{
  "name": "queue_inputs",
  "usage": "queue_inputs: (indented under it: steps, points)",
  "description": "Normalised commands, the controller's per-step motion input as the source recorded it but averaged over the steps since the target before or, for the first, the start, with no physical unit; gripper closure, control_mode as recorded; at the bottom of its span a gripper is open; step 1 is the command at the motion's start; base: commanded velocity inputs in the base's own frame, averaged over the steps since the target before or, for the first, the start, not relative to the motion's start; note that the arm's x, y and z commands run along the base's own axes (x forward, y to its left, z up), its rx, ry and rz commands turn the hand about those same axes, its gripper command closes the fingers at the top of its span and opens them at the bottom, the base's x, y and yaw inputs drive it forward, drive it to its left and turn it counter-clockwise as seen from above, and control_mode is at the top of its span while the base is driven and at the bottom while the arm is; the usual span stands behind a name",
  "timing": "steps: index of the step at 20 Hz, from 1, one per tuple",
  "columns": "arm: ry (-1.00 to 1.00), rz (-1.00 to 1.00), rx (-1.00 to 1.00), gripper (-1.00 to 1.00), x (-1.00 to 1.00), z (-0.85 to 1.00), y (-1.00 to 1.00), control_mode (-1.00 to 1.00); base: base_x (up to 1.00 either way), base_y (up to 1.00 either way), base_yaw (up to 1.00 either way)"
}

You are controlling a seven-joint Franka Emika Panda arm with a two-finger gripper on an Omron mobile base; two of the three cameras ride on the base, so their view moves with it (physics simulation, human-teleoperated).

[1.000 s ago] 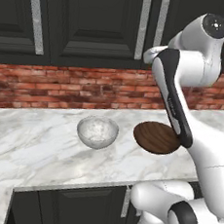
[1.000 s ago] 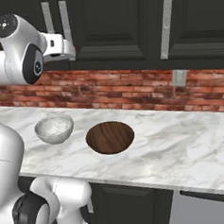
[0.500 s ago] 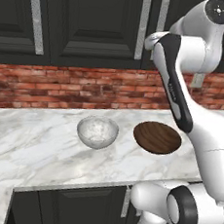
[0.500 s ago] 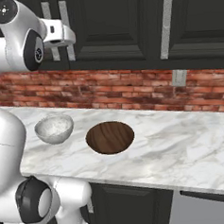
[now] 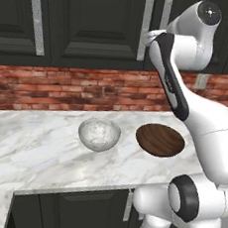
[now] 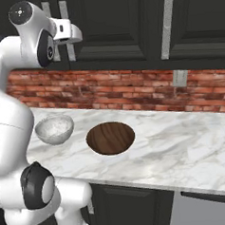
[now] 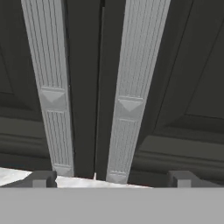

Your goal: Open the cabinet. Pick the bowls from the counter and place them in the cabinet. Then close the cabinet.

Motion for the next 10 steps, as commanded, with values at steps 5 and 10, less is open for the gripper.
queue_inputs:
  steps: [5,10]
  points:
    - [-0.03,0.0,0.03,-1.0,0.4,0.0,-0.04,-1.0,0.0,0.0,0.0]
    - [-0.11,0.0,0.0,-1.0,0.27,-0.04,0.0,-1.0,0.0,0.0,0.0]
